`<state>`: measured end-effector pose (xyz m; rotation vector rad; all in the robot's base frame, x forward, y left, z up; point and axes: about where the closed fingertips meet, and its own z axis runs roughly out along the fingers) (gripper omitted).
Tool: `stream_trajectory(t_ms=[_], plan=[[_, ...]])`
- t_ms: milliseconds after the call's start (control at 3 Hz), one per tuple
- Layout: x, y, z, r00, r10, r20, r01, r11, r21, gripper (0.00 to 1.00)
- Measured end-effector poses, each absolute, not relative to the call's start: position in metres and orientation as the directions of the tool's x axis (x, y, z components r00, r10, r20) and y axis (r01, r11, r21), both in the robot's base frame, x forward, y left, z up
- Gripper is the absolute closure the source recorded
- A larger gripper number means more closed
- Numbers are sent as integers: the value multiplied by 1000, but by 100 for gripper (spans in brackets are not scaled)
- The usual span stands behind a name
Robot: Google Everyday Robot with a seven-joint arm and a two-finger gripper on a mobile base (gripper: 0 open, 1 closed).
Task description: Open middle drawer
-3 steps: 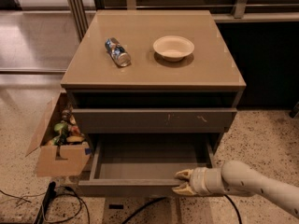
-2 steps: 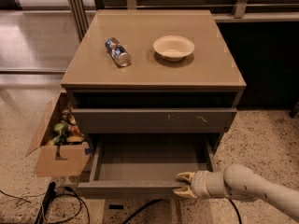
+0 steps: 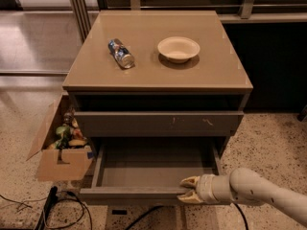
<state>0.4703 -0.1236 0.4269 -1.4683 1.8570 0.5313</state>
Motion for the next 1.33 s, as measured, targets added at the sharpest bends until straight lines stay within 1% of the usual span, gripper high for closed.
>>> stream_trajectory(t_ms=[1000,1333], plan=[[470,-124,427,-112,-669,-735,-957,273,-103,8],[470,-123,427,-112,-669,-735,-957,273,-103,0]])
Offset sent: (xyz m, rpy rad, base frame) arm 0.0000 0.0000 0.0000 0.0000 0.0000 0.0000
